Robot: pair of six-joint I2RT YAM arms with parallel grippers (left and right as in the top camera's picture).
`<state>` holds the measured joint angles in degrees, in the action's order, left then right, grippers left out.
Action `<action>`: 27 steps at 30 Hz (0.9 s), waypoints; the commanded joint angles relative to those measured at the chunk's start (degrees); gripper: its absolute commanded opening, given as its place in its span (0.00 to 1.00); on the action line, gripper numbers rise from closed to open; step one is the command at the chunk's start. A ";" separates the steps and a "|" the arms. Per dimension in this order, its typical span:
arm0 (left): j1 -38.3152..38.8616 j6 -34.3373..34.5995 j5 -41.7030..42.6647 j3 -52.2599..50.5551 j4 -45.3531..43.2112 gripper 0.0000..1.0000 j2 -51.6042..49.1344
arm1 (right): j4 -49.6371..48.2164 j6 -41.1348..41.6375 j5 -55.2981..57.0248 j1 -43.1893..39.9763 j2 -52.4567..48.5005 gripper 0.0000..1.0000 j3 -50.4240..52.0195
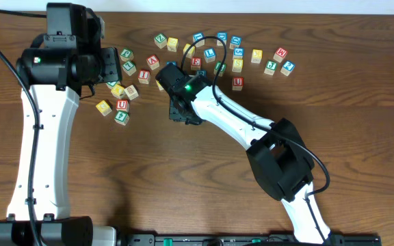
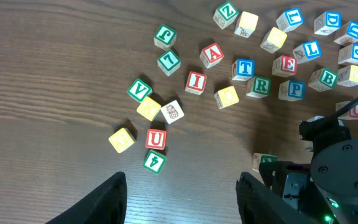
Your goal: Spell out NEURIPS
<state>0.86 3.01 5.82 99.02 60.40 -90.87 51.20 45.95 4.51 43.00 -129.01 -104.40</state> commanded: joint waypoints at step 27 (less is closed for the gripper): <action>0.04 0.31 -0.52 0.28 0.22 0.56 0.17 | 0.04 -1.92 0.15 0.61 -2.86 0.29 -0.76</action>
<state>0.86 3.01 5.82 99.02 60.40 -90.87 51.18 44.49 4.49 43.00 -130.91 -104.53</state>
